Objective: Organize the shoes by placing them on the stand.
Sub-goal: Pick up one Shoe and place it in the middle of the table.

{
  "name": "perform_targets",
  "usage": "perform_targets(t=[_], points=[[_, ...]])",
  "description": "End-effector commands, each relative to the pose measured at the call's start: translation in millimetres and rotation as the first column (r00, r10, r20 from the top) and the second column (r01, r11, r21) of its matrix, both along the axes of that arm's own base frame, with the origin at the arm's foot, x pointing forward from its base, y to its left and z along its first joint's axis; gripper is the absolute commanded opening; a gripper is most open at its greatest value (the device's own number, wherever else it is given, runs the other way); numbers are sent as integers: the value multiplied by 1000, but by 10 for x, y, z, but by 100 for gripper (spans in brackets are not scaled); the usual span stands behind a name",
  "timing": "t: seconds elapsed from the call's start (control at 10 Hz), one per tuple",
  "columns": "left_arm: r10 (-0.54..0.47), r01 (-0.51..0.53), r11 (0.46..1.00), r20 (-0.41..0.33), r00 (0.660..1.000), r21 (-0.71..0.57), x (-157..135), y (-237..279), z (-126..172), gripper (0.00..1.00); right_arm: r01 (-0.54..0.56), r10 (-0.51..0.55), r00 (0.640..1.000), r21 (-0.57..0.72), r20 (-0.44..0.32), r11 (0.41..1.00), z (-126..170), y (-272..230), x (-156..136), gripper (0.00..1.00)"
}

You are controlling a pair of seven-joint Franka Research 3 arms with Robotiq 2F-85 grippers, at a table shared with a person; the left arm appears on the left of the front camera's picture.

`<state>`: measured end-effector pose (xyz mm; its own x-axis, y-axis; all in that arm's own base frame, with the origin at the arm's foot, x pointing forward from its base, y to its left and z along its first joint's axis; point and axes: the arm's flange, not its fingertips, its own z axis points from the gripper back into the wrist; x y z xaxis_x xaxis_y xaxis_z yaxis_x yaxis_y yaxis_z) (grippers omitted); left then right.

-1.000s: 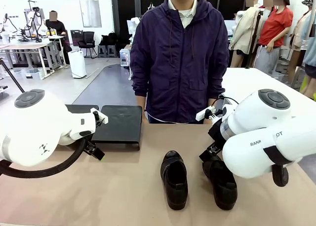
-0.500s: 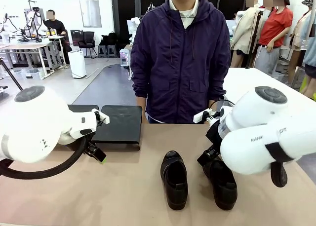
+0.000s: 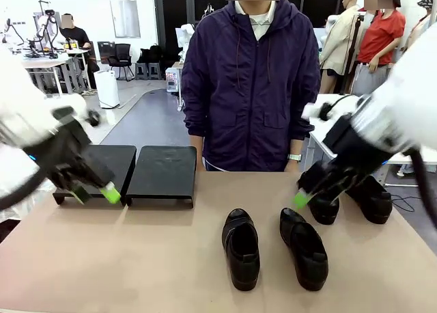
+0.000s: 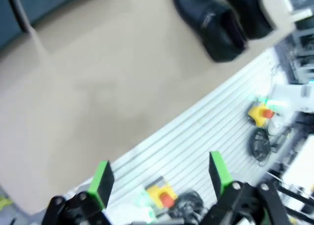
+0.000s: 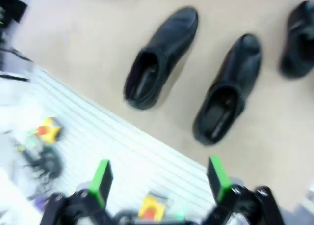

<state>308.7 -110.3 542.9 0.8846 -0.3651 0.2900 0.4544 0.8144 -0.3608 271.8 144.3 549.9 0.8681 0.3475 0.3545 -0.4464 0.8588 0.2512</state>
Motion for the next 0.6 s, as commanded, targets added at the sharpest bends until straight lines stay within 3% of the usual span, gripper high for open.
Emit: perform_targets(t=[0.0, 0.2, 0.5], points=[[32, -29, 989, 21, 999, -146, -188, 489, 313, 100, 78, -79, 997, 71, 1, 994, 323, -378, -295, 100], [124, -96, 948, 73, 990, -303, -597, 1115, 493, 100, 193, -199, 979, 119, 38, 974, 591, -987, -675, 100], [235, -159, 858, 98, 967, -489, -954, 1758, 355, 100, 352, -370, 928, 236, 37, 906, 486, -1822, -1038, 100]])
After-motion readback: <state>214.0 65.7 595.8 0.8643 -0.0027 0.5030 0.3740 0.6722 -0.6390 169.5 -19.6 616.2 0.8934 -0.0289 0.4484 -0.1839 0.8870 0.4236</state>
